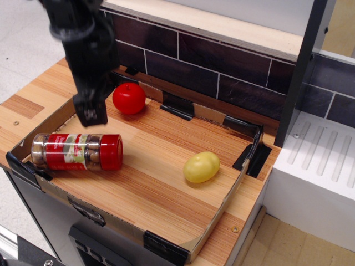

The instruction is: Topple basil bottle

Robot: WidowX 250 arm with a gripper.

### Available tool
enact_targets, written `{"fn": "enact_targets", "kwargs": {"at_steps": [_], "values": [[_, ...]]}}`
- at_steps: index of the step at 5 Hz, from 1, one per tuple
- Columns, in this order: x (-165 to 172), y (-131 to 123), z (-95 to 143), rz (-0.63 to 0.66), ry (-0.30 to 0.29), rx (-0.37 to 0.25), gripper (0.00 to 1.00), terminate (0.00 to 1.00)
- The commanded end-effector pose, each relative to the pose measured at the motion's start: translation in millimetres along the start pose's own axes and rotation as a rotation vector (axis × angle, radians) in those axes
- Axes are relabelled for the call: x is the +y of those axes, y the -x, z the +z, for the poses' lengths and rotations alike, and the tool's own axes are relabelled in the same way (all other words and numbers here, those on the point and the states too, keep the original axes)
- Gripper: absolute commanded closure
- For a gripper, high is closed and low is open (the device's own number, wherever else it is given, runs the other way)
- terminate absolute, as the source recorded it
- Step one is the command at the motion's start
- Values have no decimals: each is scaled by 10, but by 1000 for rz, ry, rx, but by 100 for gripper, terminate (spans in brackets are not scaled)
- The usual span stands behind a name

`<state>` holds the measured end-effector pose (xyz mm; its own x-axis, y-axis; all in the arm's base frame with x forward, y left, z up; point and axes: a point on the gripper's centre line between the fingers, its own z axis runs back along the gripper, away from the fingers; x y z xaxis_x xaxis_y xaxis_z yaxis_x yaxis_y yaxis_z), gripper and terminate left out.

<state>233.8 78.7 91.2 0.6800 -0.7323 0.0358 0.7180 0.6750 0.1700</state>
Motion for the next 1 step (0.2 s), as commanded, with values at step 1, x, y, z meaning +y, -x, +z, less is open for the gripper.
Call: {"fn": "enact_targets", "kwargs": {"at_steps": [1], "values": [[99,-69,133,-1,-44,-19,0,100]]}}
